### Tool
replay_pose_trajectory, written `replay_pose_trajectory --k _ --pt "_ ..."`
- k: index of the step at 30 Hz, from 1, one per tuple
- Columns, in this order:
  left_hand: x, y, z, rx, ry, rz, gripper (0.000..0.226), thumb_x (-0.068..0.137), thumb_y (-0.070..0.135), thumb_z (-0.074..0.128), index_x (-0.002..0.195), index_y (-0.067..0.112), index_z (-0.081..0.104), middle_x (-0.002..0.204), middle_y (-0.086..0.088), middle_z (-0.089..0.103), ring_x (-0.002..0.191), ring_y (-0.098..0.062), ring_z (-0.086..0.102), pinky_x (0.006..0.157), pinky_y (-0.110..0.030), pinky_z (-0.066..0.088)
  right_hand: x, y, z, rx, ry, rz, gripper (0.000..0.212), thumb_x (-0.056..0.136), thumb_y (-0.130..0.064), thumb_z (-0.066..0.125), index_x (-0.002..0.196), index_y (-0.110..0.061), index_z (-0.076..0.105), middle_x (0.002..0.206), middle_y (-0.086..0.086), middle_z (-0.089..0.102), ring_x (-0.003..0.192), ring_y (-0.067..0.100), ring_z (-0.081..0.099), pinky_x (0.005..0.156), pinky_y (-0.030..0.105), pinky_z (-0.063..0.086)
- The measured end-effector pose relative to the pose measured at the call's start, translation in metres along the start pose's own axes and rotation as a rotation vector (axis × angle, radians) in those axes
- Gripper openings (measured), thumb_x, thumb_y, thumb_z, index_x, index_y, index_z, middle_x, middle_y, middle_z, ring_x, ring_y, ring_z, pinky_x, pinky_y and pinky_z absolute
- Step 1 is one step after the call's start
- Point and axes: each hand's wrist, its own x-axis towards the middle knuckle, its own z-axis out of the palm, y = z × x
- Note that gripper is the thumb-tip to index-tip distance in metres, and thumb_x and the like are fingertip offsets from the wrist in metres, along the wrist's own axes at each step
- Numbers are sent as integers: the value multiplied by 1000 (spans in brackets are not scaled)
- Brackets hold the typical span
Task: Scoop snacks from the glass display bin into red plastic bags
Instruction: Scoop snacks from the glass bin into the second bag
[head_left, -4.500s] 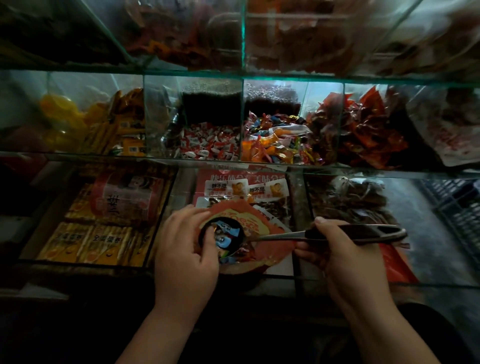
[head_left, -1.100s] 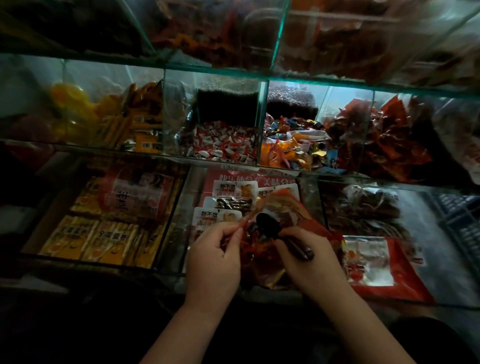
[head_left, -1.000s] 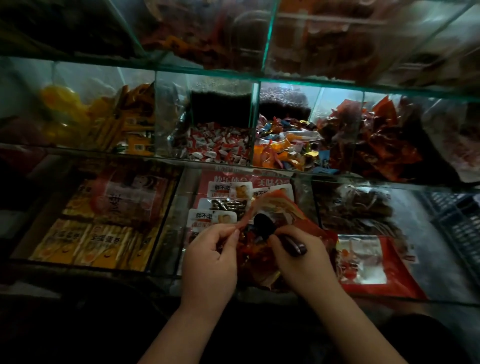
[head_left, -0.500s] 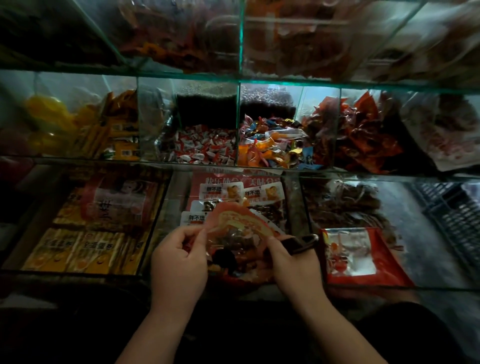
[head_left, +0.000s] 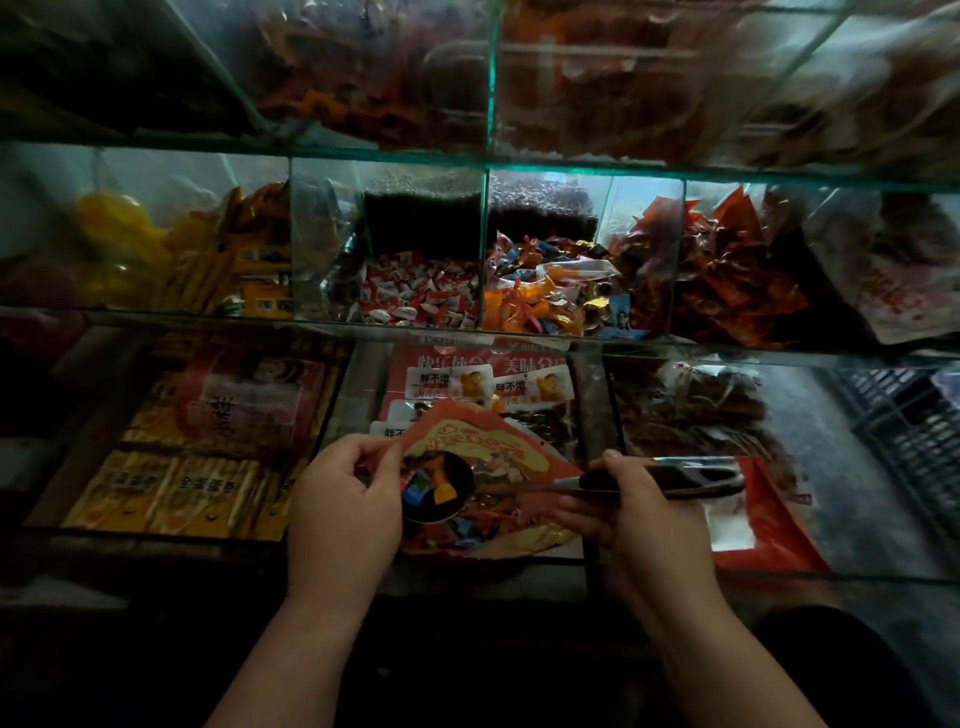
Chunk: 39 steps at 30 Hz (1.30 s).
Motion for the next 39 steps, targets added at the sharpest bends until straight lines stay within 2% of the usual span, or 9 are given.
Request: replay_pose_trajectory --k 4,8,11,17,22,24,29,32,39 --pt "-2 5 -2 -12 -4 -10 15 97 33 66 83 36 65 84 13 66 78 -8 67 61 -26 53 -4 -8 -7 32 6 5 22 100 -18 59 89 0 67 69 12 75 66 34 77 54 33 60" --pt "-9 21 -6 163 140 372 12 95 20 70 101 28 64 95 25 48 102 -3 47 87 -23 43 -11 -21 -12 27 -4 -106 37 100 -18 59 66 -19 73 65 6 72 63 35 75 55 35 60" --pt "-17 34 5 79 18 580 18 95 19 65 113 22 67 108 22 52 108 2 49 98 -10 38 -19 -35 -14 10 -23 -172 34 94 -22 62 62 -24 73 66 4 73 64 34 75 57 36 61" --pt "-10 39 39 342 -342 347 51 103 40 53 151 26 44 157 11 38 148 -9 27 123 -39 27 -35 -64 -28 47 -34 -179 36 95 -14 66 60 -18 74 66 10 72 67 37 76 56 34 60" --pt "-7 39 55 337 -351 383 51 104 35 54 153 24 43 160 8 37 149 -10 25 118 -28 18 -48 -87 -41 94 -180 -164 5 66 -9 77 69 -13 76 74 19 73 73 38 77 59 32 61" --pt "-3 44 62 335 -327 427 51 103 32 54 152 23 43 159 8 38 148 -10 25 116 -26 16 -53 -92 -43 83 -188 -176 16 61 -9 78 76 -8 75 77 23 74 76 40 77 60 32 61" --pt "27 79 84 306 -342 578 49 103 32 55 150 19 47 161 3 37 152 -16 22 125 -40 17 -47 -105 -38 206 -58 -251 13 82 7 70 76 -4 72 73 19 73 75 37 77 64 33 62" --pt "50 105 96 284 -353 652 54 103 36 56 153 19 44 164 1 31 154 -16 14 122 -33 6 -33 -115 -35 290 -34 -191 8 91 0 65 84 -3 68 77 13 73 79 30 78 66 30 62" --pt "68 121 99 -39 -278 406 59 104 50 49 156 26 36 163 1 32 150 -17 27 122 -41 24 5 -129 -32 349 11 -363 10 91 -6 69 82 -11 70 79 10 77 88 30 78 73 32 63"
